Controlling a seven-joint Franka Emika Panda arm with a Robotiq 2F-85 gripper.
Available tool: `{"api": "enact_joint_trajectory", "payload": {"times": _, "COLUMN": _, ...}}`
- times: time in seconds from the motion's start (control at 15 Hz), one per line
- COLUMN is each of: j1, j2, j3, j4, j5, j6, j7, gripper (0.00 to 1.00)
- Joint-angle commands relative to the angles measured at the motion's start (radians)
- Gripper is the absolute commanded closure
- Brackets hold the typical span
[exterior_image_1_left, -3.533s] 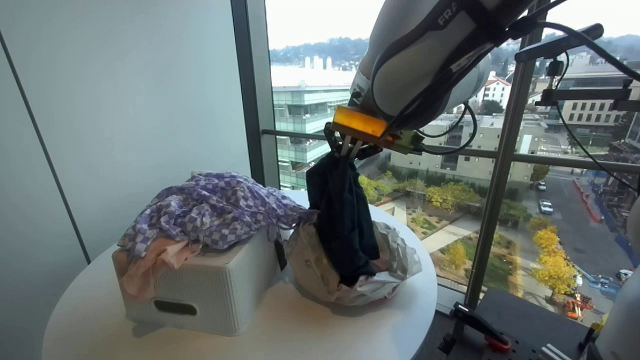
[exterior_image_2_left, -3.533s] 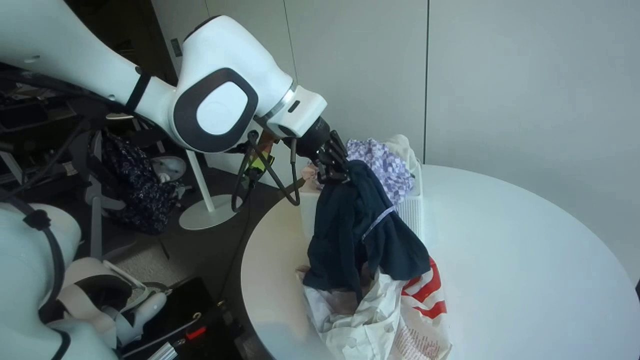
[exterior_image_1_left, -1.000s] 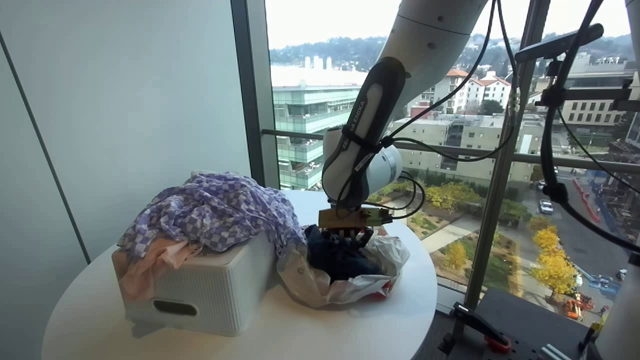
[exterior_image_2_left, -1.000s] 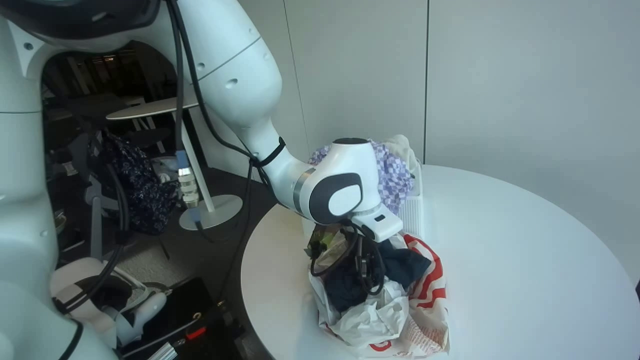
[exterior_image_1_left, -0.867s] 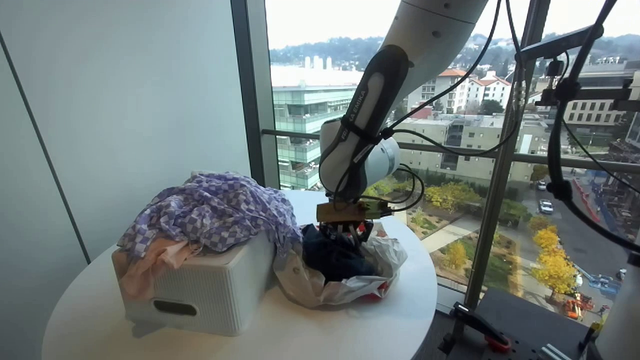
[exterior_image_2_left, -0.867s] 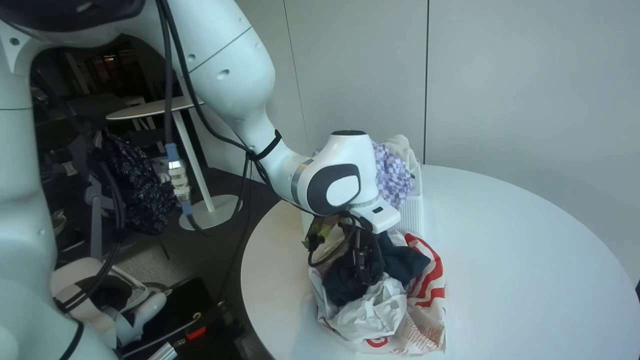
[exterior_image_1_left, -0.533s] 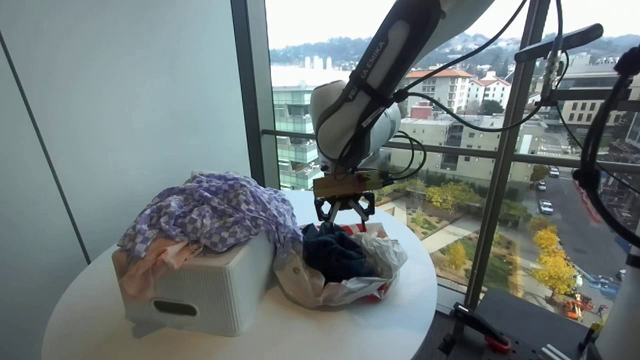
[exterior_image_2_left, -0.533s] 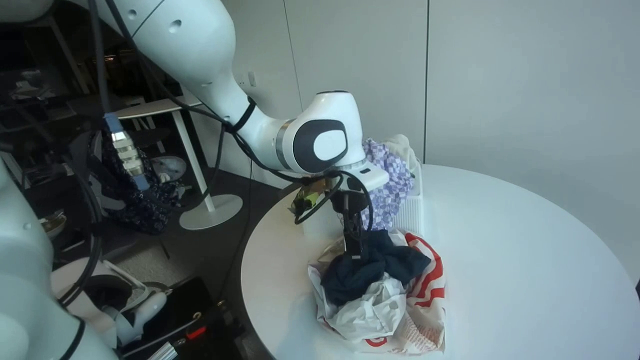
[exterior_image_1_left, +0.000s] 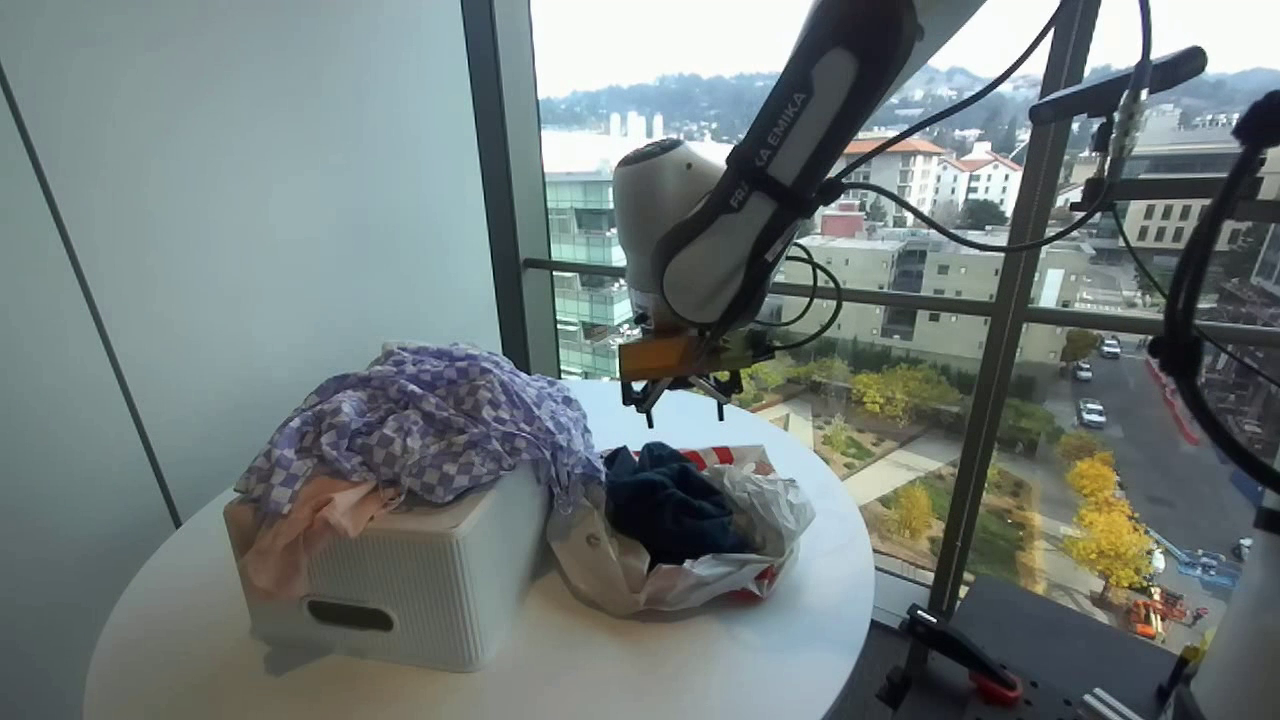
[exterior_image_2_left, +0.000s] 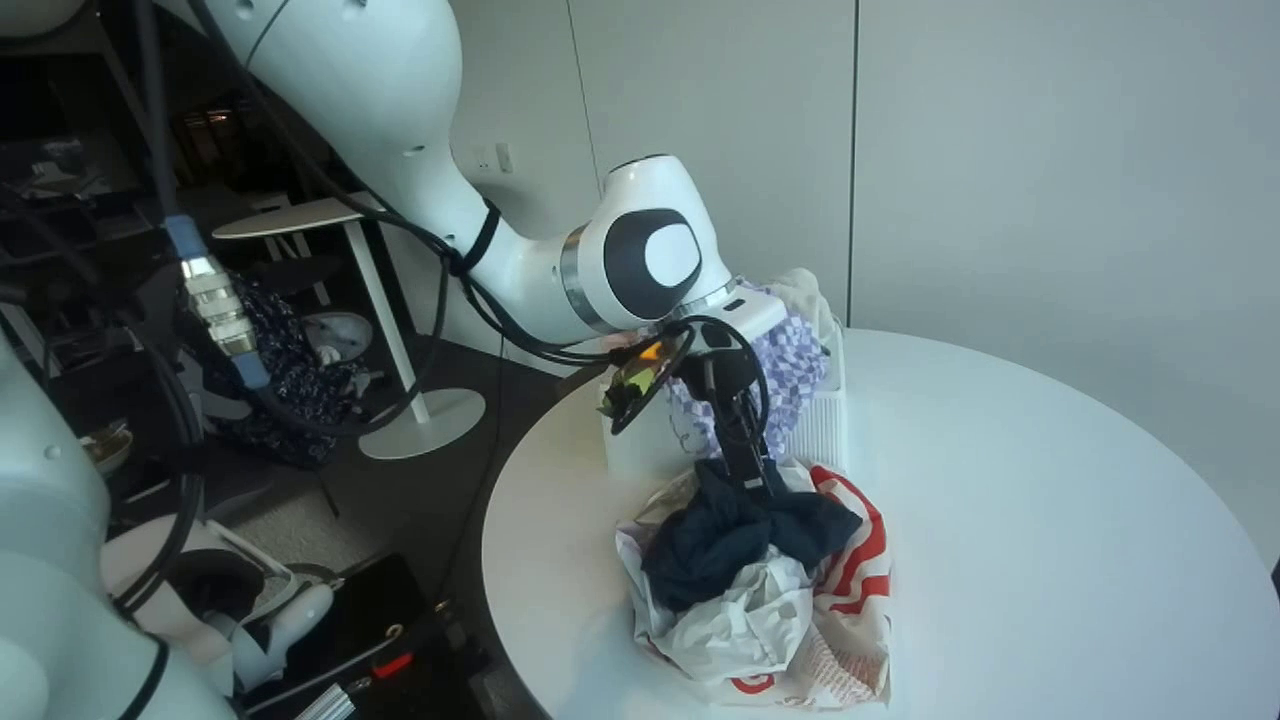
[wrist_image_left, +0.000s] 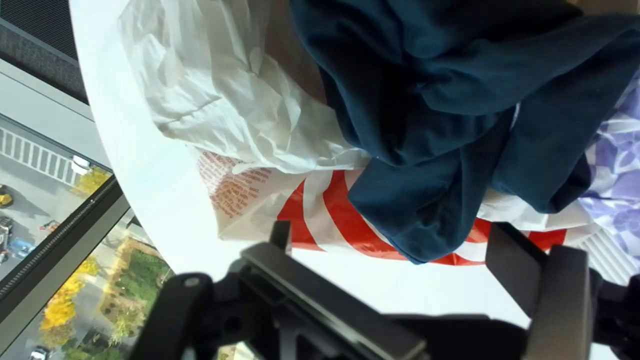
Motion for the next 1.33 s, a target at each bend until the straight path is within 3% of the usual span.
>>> {"api": "enact_joint_trajectory", "payload": {"times": 0.0, "j1": -0.009, "j2": 0.100, "j3": -0.027, "j4": 0.095, "j5": -0.104, "j6": 0.067, "j7": 0.132, "gripper": 0.00}}
{"api": "enact_joint_trajectory", "payload": {"times": 0.73, "j1": 0.021, "j2": 0.325, "j3": -0.088, "j4": 0.269, "j5": 0.001, "j6": 0.179, "j7": 0.153, "gripper": 0.00}}
{"api": "enact_joint_trajectory", "payload": {"times": 1.27, "j1": 0.040, "j2": 0.414, "j3": -0.070, "j4": 0.311, "j5": 0.186, "j6": 0.185, "j7": 0.079, "gripper": 0.00}}
